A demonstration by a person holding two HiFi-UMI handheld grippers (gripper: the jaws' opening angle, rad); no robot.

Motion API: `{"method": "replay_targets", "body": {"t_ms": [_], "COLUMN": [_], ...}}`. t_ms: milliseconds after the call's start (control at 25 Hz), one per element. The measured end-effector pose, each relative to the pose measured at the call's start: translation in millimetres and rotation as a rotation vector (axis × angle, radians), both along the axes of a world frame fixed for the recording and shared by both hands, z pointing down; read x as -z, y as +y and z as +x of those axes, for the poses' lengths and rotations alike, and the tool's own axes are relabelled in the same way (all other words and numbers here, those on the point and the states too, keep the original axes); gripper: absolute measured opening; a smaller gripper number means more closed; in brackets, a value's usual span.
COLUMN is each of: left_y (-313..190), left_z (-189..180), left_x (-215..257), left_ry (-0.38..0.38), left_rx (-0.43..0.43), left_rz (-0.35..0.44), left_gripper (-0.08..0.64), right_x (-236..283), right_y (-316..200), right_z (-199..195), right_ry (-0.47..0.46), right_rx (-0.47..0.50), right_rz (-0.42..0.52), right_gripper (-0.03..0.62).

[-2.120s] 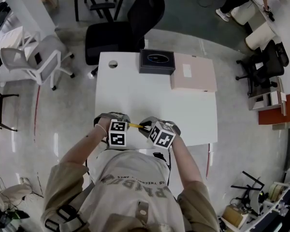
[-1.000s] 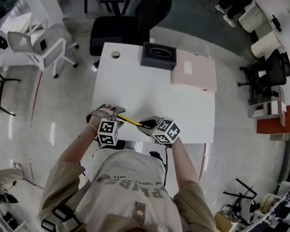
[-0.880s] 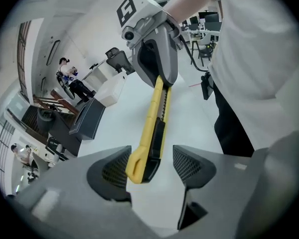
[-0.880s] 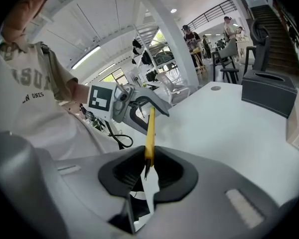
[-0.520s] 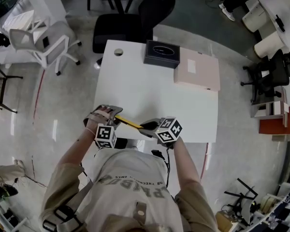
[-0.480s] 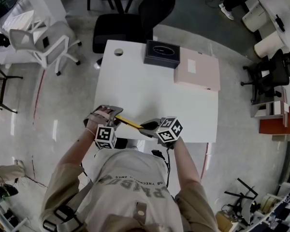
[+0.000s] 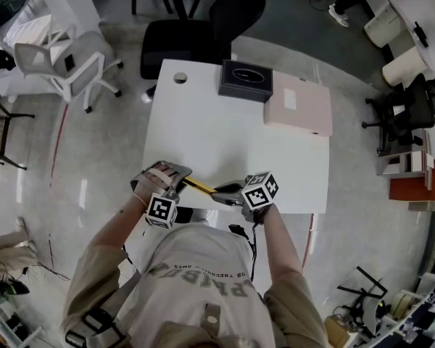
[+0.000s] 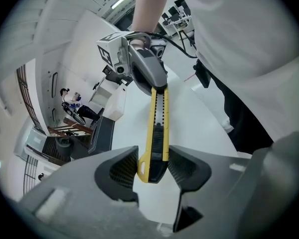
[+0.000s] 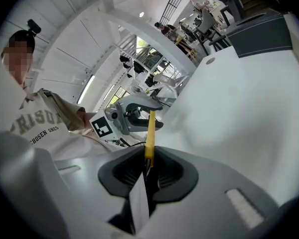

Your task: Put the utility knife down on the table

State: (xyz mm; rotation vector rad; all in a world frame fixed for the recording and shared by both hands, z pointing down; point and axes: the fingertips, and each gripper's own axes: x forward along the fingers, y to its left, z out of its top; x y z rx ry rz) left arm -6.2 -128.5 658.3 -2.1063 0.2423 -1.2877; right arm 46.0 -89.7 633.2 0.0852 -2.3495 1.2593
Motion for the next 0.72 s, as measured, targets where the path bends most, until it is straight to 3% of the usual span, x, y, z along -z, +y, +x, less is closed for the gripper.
{"method": "replay_targets", "body": {"t_ms": [200,400,720], "left_y": [-4,-3,0], "left_z": [-5,-9,-13], "left_x": [-7,-22,-44], "left_ry": [-0.06,-0.105,-0.169], "left_rx": [0.018,0.047,0.067], "left_rz": [-0.056,-0.165,-0.309], "left_gripper": [0.178,0.175,0.173], "right_x": [-5,-11,-26], "right_y": [-1,-3,-3], "right_z": [-3,-6,-9], "right_ry": [0.031,0.075,0.223], "right_rx": [0.006,0.01,0.106], "right_rz": [0.009,0.048,0.231], "right_gripper": [0.063,0.073,0.097]}}
